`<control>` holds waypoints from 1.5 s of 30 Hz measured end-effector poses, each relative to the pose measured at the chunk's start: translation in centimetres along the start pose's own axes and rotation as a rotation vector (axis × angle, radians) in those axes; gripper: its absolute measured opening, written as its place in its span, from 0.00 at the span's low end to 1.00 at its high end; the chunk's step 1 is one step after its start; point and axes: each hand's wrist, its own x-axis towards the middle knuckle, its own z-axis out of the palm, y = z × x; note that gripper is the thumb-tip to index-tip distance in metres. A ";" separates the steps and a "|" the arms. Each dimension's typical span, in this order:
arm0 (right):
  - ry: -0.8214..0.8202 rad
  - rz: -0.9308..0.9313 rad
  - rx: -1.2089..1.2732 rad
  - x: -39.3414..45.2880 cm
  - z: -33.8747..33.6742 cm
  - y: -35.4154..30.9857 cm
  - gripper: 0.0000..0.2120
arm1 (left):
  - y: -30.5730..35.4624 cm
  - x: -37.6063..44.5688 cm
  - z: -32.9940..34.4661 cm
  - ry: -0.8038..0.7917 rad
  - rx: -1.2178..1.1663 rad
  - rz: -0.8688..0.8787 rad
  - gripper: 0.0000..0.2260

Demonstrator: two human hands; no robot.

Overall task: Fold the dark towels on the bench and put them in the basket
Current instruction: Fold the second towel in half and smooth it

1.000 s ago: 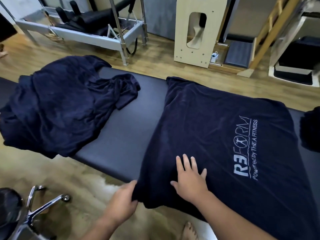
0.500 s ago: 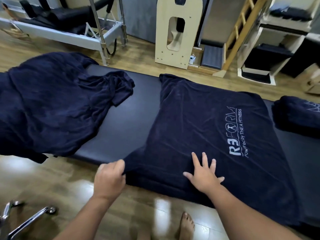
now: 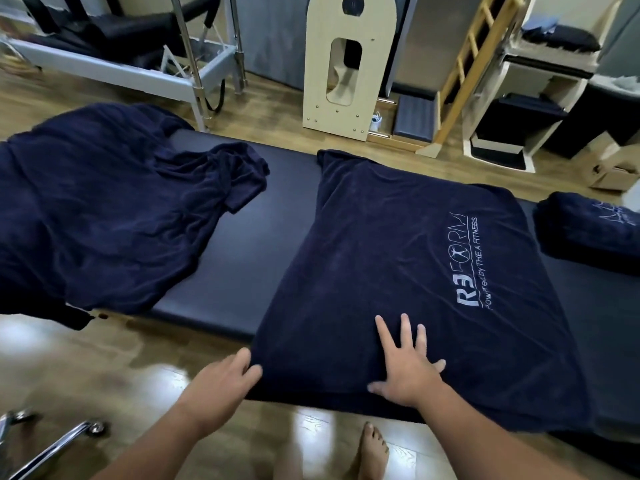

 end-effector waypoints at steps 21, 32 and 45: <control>0.235 -0.136 0.050 11.0 -10.5 -3.7 0.30 | -5.8 19.8 -6.2 -0.170 -0.316 -0.239 0.07; 0.235 -0.136 0.152 24.5 -20.4 -3.2 0.27 | -12.7 36.9 -10.0 -0.182 -0.402 -0.415 0.05; 0.204 0.044 0.140 32.7 -24.5 -5.2 0.34 | -19.7 55.4 -12.0 -0.218 -0.409 -0.414 0.30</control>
